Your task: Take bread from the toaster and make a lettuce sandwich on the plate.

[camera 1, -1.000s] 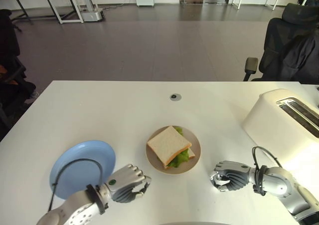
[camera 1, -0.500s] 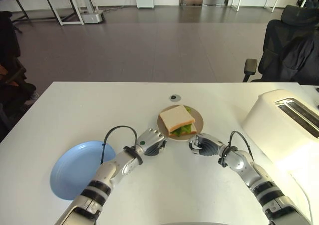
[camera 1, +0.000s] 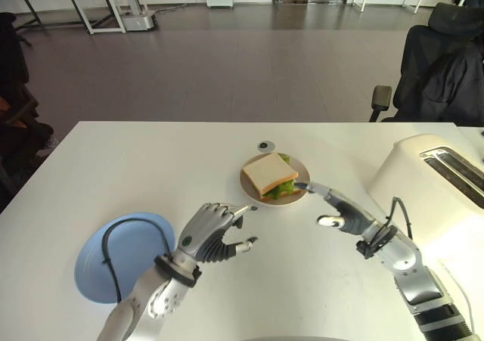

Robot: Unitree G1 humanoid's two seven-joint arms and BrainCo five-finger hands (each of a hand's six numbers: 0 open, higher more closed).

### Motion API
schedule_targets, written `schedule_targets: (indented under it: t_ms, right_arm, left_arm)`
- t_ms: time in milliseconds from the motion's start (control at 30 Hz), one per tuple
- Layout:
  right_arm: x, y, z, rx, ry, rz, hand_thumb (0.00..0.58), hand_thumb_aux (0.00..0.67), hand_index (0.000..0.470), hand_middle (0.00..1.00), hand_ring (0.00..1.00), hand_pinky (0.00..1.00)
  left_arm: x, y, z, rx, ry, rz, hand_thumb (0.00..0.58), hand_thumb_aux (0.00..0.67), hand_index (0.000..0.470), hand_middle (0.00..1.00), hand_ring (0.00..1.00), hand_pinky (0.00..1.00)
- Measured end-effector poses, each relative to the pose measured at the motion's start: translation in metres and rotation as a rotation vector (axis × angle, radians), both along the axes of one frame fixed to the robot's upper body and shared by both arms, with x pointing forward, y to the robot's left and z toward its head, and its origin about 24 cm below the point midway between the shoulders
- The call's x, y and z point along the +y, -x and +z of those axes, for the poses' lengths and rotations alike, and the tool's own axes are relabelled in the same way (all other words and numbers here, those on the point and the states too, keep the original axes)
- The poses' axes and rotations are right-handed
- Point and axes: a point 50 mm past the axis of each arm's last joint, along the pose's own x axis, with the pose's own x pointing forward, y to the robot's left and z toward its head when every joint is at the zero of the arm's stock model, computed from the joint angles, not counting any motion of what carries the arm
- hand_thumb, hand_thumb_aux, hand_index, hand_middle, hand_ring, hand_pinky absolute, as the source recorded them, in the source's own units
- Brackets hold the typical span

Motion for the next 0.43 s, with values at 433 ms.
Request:
schedule_targets:
  t_ms: [433]
  right_arm:
    - [-0.009,-0.01,-0.019,0.124,-0.499,0.005,0.0,0.0,0.0,0.0,0.0,0.0]
  left_arm:
    - [0.004,-0.001,-0.013,0.15,0.634,-0.154,0.0,0.0,0.0,0.0,0.0,0.0]
